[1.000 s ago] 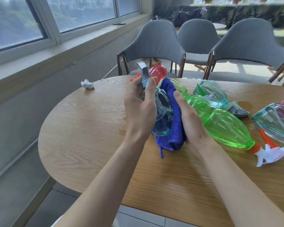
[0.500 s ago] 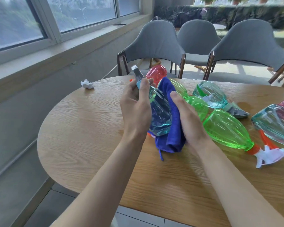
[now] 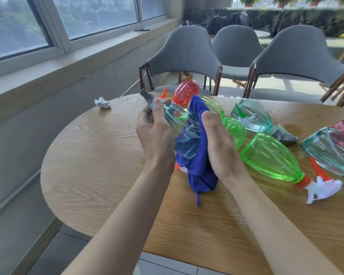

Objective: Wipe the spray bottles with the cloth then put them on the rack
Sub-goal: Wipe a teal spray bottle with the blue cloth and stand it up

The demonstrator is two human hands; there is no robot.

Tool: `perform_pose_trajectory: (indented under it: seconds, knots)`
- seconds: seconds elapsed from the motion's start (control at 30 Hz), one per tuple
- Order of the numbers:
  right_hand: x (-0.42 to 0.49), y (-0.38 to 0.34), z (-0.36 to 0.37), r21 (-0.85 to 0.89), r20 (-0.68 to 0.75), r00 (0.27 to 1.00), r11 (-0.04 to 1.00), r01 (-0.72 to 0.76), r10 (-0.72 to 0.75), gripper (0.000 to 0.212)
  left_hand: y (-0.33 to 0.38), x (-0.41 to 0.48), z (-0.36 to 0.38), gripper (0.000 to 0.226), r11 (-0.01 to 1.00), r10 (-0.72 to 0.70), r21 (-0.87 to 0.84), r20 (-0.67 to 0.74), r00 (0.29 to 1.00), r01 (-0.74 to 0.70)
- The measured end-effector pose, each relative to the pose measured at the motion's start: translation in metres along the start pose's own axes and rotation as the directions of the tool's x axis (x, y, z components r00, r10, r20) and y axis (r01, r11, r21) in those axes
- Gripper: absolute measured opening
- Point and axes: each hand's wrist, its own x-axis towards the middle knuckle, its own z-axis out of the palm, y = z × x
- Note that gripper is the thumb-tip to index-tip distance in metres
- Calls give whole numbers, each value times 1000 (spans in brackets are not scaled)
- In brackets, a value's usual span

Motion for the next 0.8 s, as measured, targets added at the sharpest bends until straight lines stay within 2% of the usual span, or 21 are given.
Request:
perform_pose_trajectory:
  seconds: [0.03, 0.1, 0.17, 0.23, 0.3, 0.37, 0.47, 0.6, 0.7, 0.8]
  knots:
    - [1, -1, 0, 147, 41, 993, 983, -114, 109, 46, 1, 0, 0, 32, 1000, -1, 0, 14, 1000, 1]
    - [3, -3, -2, 418, 164, 939, 841, -344, 302, 61, 1, -1, 0, 37, 1000, -1, -17, 39, 999, 2]
    - [1, -1, -3, 523, 246, 891, 722, -454, 382, 70, 1, 1, 0, 43, 999, -11, -40, 29, 1000, 12]
    - [-1, 2, -1, 555, 272, 875, 677, -482, 400, 76, -1, 2, 0, 35, 995, -55, -83, -4, 998, 55]
    - [-4, 3, 7, 555, 229, 896, 705, -441, 380, 70, -2, 3, 1, 29, 991, -107, -87, -75, 991, 100]
    - [-5, 4, 13, 532, 131, 935, 773, -346, 329, 52, -5, 5, 0, 34, 989, -130, -81, -125, 984, 121]
    - [0, 7, 12, 380, -28, 985, 913, -147, 171, 26, -6, 9, 3, 36, 986, -145, -104, -161, 976, 130]
    - [4, 12, 4, 217, -170, 985, 976, 16, 21, 27, -11, 6, 5, 38, 975, -202, -120, -155, 967, 185]
    - [6, 13, 4, 301, -212, 974, 953, -17, 84, 21, -16, 4, 5, 38, 974, -212, -105, -137, 968, 199]
    - [4, 13, 6, 400, -121, 982, 913, -84, 144, 22, -16, 6, 5, 36, 982, -184, -75, -161, 970, 173]
